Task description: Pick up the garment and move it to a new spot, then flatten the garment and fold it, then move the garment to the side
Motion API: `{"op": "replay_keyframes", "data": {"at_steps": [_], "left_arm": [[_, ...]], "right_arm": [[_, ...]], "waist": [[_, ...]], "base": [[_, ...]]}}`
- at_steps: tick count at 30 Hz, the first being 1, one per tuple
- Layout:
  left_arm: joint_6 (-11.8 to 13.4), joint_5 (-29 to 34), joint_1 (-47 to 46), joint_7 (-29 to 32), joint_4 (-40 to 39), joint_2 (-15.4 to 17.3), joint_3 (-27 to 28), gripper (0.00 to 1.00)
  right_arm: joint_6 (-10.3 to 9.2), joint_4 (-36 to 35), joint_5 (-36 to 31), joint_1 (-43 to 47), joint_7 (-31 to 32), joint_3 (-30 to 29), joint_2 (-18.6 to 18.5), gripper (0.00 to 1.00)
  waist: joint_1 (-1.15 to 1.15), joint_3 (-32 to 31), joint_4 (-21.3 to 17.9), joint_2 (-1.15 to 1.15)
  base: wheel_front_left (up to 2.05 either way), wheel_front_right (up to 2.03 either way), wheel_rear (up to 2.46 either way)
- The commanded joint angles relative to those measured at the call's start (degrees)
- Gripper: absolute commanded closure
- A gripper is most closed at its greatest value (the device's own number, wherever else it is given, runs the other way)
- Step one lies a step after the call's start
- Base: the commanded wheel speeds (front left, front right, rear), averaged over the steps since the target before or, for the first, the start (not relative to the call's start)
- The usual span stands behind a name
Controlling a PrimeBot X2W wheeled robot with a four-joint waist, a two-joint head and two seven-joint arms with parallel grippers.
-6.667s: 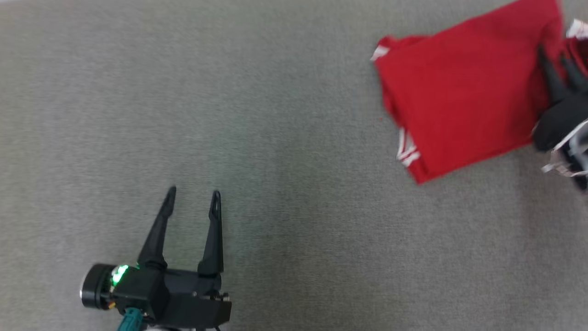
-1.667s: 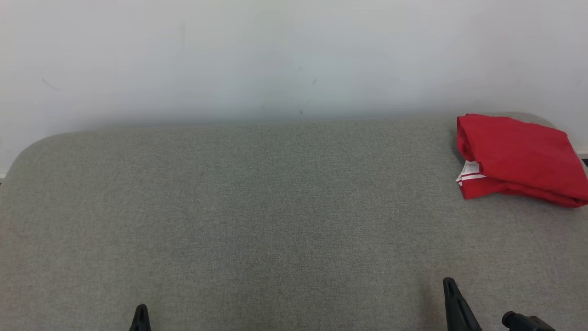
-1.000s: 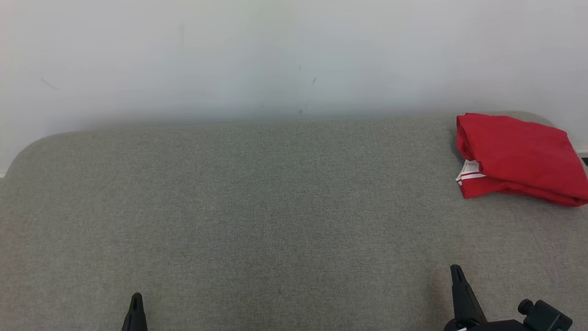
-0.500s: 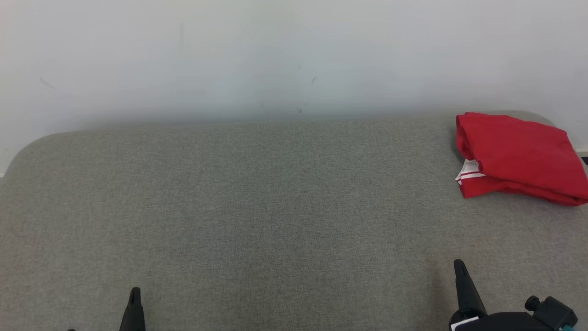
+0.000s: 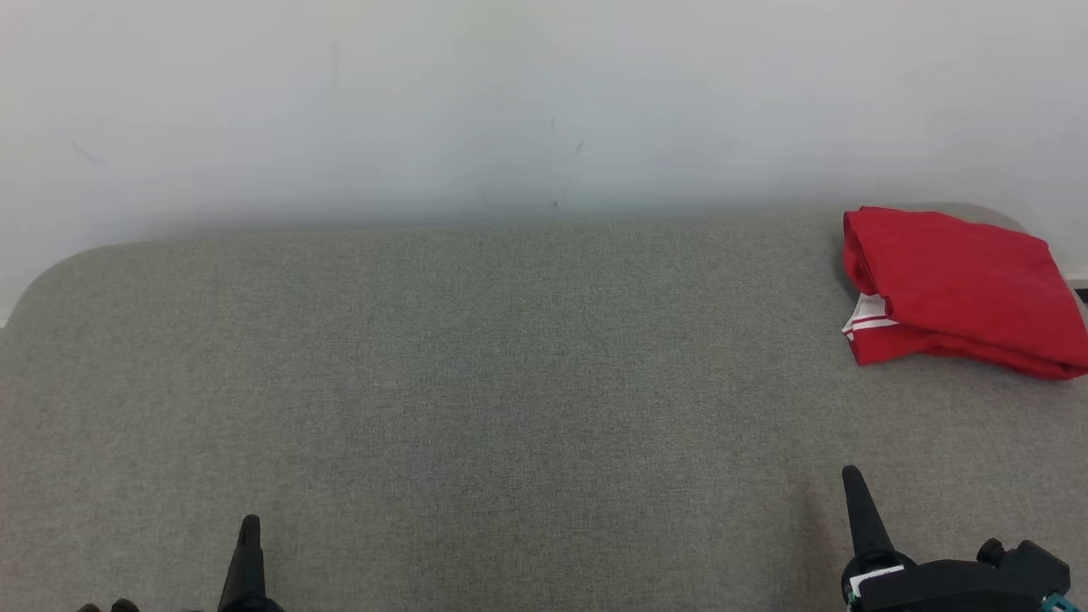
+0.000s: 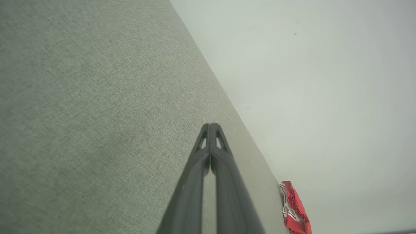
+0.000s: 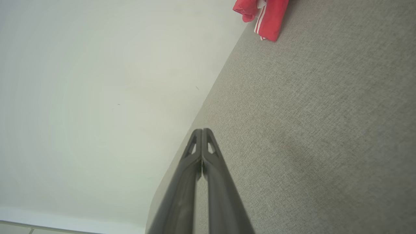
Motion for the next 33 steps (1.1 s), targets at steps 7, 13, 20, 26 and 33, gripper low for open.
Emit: {"op": "replay_keyframes", "data": {"at_steps": [7, 13, 20, 26, 33], "left_arm": [[-0.6, -4.9, -1.7, 1.3, -0.3, 0.2, 0.6, 1.00], [-0.9, -8.2, -2.1, 2.2, -0.2, 0.2, 0.9, 1.00], [-1.1, -11.9, -2.7, 3.2, -0.1, 0.2, 1.2, 1.00], [-1.4, -14.9, -3.0, 3.9, 0.0, 0.2, 1.4, 1.00], [-1.6, -17.8, -3.6, 4.7, 0.1, 0.2, 1.6, 1.00]], "right_arm": [[-0.07, -0.2, 5.0, -1.5, 1.4, -0.6, -0.3, 1.00], [-0.07, -0.1, 8.3, -1.9, 2.3, -0.9, -0.3, 1.00], [-0.08, 0.1, 11.9, -2.6, 3.3, -1.3, -0.2, 1.00], [-0.08, 0.2, 14.8, -2.9, 4.1, -1.6, -0.2, 1.00], [-0.09, 0.3, 17.6, -3.4, 4.9, -1.9, -0.1, 1.00]], "waist": [[0.00, 0.0, 0.0, 0.00], [0.00, 0.1, -0.1, 0.00], [0.00, 0.1, -0.1, 0.00], [0.00, 0.2, -0.1, 0.00], [0.00, 0.2, -0.1, 0.00]], "base": [[0.00, 0.00, 0.00], [0.00, 0.00, 0.00], [0.00, 0.00, 0.00], [0.00, 0.00, 0.00], [0.00, 0.00, 0.00]]}}
